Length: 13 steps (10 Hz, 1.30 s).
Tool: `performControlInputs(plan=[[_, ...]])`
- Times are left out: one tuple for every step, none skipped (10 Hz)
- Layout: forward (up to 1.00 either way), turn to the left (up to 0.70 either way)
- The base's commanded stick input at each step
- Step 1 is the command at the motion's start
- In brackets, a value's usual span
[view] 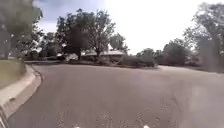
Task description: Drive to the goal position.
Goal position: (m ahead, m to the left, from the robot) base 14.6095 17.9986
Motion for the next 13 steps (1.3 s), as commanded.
performControlInputs(plan=[[0.7, 0.03], [0.7, 0.03], [0.7, 0.03], [0.7, 0.03], [0.7, 0.03], [0.7, 0.03], [0.7, 0.03], [0.7, 0.03], [0.7, 0.03], [0.7, 0.03], [0.7, 0.03], [0.7, 0.03], [0.7, 0.03]])
